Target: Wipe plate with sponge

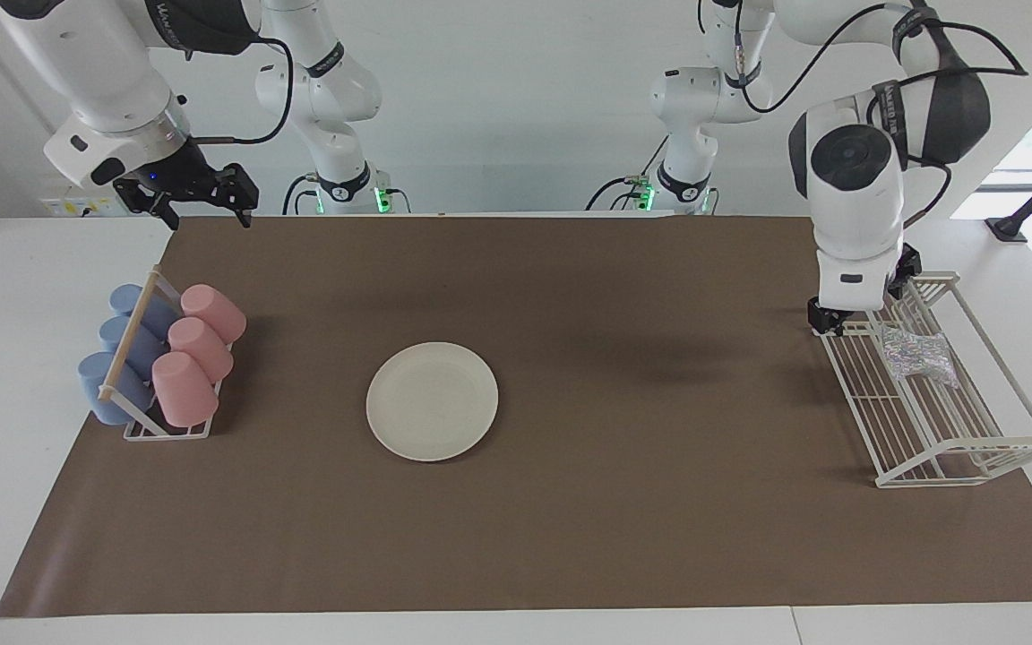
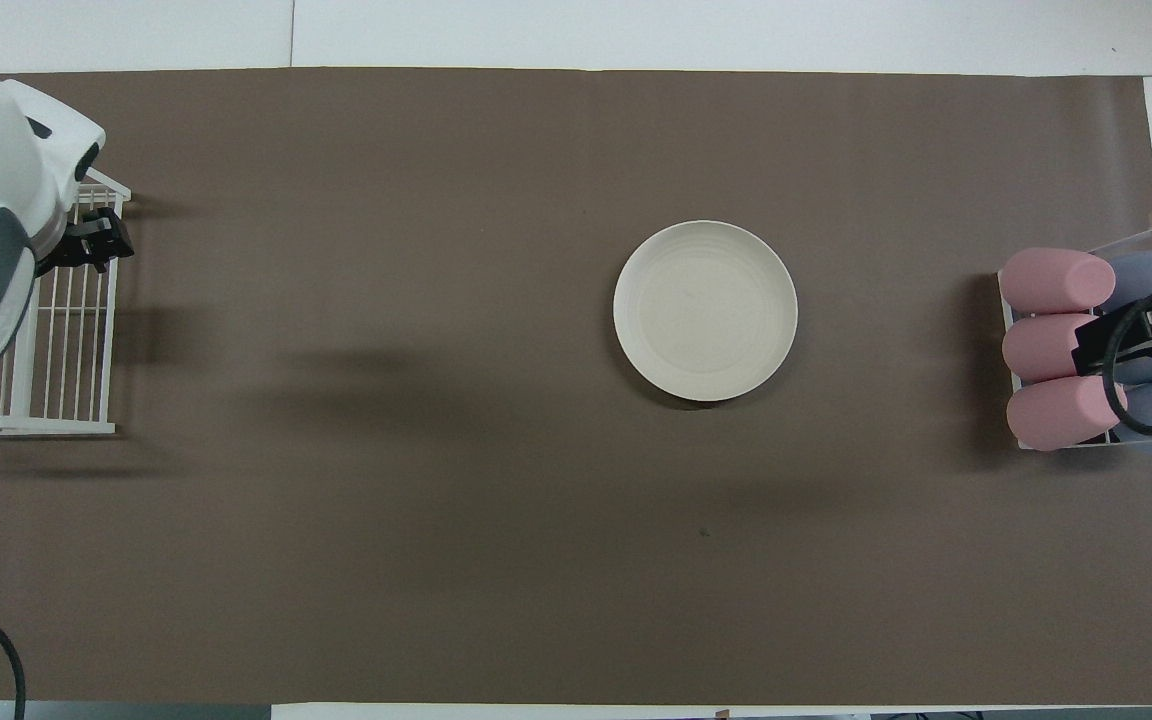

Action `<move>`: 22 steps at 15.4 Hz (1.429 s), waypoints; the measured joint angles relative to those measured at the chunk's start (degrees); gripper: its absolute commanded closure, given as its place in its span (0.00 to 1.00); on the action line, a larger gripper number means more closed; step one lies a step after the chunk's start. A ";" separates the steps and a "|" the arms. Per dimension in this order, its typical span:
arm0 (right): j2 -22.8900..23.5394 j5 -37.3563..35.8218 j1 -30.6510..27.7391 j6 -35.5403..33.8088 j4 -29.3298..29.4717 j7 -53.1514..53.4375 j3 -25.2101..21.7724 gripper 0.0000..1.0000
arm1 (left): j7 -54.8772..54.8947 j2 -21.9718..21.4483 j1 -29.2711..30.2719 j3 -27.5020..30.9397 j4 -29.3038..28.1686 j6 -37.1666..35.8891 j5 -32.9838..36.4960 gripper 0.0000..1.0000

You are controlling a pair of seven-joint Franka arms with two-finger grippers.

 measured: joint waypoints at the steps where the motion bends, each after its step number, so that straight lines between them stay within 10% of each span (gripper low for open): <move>1: 0.00 0.00 0.00 0.00 0.00 0.00 0.00 0.00 | 0.96 -1.26 0.91 0.03 1.00 -1.58 -3.19 0.00; 10: 0.00 0.00 0.00 0.00 0.00 0.00 0.00 0.00 | 3.02 -5.95 1.41 -0.41 3.13 -8.96 -18.33 0.00; 22: -0.08 0.00 0.00 0.00 0.09 0.00 0.00 0.00 | 6.81 -4.59 2.76 -0.03 8.29 -11.10 -19.17 0.00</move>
